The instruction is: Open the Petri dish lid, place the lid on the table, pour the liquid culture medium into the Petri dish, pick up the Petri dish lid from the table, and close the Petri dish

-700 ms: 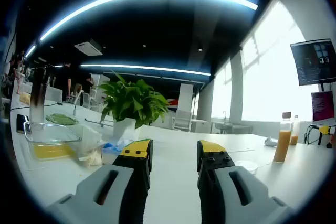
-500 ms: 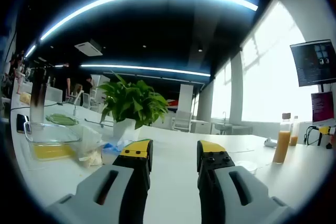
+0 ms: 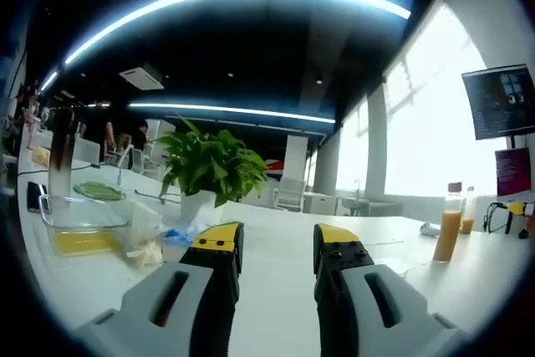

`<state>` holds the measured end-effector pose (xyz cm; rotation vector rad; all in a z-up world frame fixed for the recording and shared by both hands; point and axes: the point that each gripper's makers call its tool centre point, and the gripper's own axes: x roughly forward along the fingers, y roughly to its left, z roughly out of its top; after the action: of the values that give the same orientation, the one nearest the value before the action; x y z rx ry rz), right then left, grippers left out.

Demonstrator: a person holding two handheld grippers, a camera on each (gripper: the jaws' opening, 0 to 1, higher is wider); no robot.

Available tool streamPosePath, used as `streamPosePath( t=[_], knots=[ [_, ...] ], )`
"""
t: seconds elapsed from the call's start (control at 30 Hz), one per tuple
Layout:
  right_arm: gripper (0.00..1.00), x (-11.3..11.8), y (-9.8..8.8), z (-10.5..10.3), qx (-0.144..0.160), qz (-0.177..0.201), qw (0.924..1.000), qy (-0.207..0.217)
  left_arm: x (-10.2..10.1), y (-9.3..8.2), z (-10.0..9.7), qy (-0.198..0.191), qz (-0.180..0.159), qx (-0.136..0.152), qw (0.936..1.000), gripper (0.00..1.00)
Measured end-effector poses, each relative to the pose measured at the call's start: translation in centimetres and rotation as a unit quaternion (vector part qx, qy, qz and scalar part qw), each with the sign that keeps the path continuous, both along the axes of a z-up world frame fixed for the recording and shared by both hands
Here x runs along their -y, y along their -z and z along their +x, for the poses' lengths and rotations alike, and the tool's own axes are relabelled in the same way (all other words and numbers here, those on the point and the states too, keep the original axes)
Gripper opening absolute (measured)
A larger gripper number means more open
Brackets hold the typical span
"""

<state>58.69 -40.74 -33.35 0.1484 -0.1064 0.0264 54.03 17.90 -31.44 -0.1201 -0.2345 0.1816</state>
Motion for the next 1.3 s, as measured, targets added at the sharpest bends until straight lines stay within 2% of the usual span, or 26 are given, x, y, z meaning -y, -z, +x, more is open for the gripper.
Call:
streamPosePath(
  t=[0.43, 1.3],
  knots=[
    [0.66, 0.34, -0.13, -0.16, 0.002, 0.003, 1.0, 0.002, 0.12, -0.46, -0.05, 0.001, -0.001, 0.005, 1.0, 0.25],
    [0.66, 0.69, -0.36, -0.25, 0.004, 0.001, 1.0, 0.005, 0.11, -0.26, 0.0, 0.003, -0.005, 0.003, 1.0, 0.25]
  ],
)
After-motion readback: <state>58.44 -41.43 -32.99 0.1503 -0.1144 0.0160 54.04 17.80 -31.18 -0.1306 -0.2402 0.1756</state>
